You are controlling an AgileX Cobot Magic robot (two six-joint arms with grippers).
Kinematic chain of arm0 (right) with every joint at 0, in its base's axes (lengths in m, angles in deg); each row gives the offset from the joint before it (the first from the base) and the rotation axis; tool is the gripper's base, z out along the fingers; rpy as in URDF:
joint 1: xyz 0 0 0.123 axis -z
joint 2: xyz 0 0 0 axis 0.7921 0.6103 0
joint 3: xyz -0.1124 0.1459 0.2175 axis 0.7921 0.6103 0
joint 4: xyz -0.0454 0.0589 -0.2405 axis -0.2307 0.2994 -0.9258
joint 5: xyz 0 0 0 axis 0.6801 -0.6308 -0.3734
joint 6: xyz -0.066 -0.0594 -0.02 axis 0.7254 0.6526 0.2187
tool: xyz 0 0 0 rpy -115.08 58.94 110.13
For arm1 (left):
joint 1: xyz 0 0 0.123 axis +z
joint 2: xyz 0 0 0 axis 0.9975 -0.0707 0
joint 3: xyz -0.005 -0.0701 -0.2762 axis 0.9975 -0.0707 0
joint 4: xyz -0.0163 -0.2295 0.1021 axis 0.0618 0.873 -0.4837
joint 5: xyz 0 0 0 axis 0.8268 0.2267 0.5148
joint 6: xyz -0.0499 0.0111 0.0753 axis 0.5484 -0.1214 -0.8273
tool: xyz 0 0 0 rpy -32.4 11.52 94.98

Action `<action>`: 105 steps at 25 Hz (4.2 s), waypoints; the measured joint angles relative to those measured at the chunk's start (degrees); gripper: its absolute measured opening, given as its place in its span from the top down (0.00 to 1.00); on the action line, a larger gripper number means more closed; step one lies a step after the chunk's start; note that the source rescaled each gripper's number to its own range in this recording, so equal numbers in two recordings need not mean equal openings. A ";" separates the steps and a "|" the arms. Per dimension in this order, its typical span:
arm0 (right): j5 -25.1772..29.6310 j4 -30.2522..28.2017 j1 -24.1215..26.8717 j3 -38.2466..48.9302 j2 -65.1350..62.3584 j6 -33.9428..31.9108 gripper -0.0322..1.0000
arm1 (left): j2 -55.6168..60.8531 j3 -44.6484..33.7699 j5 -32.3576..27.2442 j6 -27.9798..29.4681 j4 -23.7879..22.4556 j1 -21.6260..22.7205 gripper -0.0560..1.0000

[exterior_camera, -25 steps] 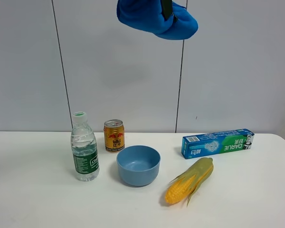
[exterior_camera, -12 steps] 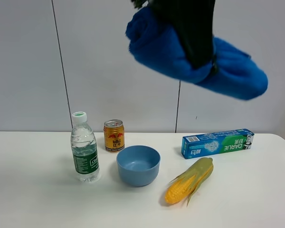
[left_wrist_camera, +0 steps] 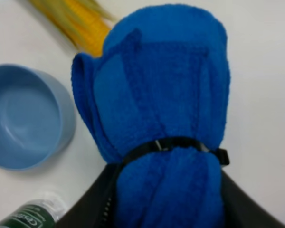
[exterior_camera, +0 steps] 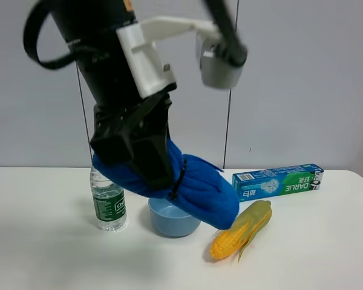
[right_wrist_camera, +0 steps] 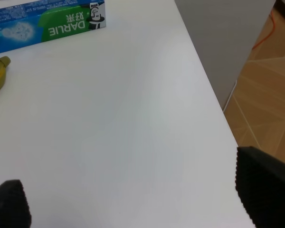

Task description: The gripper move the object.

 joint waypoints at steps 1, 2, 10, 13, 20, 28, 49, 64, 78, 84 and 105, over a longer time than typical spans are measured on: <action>0.00 0.00 0.00 0.00 0.00 0.00 0.00 | 0.00 -1.63 2.33 -0.75 0.00 0.62 0.95; 0.00 0.00 0.00 0.00 0.00 0.00 0.00 | 0.00 -3.21 4.21 -1.44 -0.12 1.26 0.95; 0.00 0.00 0.00 0.00 0.00 0.00 0.00 | 0.00 -16.02 21.43 -11.07 -0.17 4.86 0.95; 0.00 0.00 0.00 0.00 0.00 0.00 0.00 | 0.02 -20.20 25.18 -14.53 -0.55 5.81 0.95; 0.00 0.00 0.00 0.00 0.00 0.00 0.00 | 0.02 -23.94 27.02 -16.04 -2.37 7.65 0.95; 0.00 0.00 0.00 0.00 0.00 0.00 0.00 | 0.06 -24.01 28.06 -16.28 -3.13 10.34 0.95; 0.00 0.00 0.00 0.00 0.00 0.00 0.00 | -5.85 -24.01 29.93 -28.44 -0.26 12.12 0.95; 0.00 0.00 0.00 0.00 0.00 0.00 0.00 | -12.53 -24.01 35.14 -28.62 0.11 12.12 0.95; 0.00 0.00 0.00 0.00 0.00 0.00 0.00 | -14.79 -24.01 39.86 -23.20 0.11 12.12 0.55; 0.00 0.00 0.00 0.00 0.00 0.00 0.00 | -14.86 -24.01 40.03 -18.56 0.11 12.19 0.38; 0.00 0.00 0.00 0.00 0.00 0.00 0.00 | 20.21 -24.00 37.55 16.17 -0.09 5.35 0.37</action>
